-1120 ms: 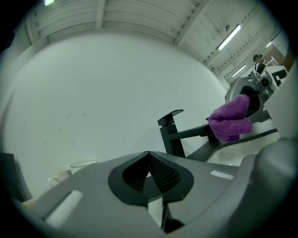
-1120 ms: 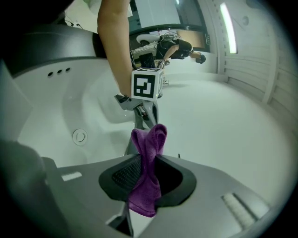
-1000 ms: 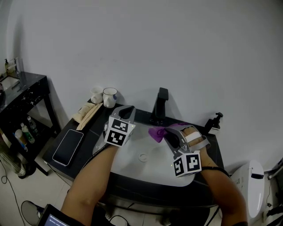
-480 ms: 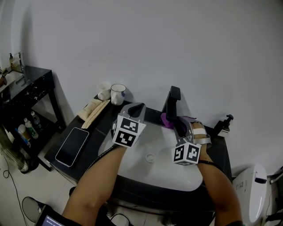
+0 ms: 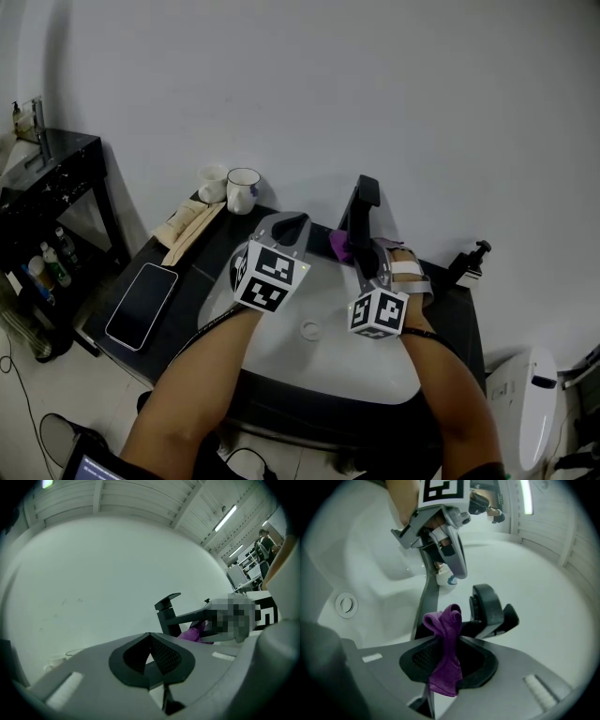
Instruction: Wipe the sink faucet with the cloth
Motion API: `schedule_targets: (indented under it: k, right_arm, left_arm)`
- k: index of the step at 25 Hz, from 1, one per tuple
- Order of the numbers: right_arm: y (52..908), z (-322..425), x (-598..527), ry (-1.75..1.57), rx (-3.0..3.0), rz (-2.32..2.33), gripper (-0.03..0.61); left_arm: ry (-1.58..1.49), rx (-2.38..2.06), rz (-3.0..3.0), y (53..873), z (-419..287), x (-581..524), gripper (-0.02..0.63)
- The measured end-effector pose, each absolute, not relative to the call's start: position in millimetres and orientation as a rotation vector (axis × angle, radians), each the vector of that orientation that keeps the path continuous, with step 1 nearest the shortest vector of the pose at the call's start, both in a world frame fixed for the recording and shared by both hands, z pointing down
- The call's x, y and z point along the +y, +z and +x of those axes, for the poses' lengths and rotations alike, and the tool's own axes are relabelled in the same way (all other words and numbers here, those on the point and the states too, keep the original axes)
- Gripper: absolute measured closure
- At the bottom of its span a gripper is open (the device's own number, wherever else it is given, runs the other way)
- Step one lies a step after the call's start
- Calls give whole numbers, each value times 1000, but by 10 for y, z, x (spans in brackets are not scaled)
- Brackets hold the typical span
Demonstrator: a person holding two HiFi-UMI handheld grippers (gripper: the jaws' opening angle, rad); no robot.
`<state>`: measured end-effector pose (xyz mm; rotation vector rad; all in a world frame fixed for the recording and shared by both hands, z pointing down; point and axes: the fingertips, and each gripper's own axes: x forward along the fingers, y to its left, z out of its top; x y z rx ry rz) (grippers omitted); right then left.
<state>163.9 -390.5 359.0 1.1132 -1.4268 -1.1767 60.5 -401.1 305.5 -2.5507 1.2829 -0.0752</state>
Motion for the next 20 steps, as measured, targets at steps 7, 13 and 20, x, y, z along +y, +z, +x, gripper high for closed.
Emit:
schedule_targets:
  k: [7, 13, 20]
  right_arm:
    - [3906, 1586, -3889, -1134, -1385, 960, 485]
    - [3810, 1623, -3793, -1148, -1375, 965, 485]
    - [3358, 2077, -3774, -1158, -1318, 1058, 485]
  left_arm:
    - [-73, 1284, -2549, 3048, 600, -4001, 597]
    - [-78, 1276, -2543, 3043, 610, -3999, 597]
    - [-92, 1267, -2549, 3063, 627, -3990, 597]
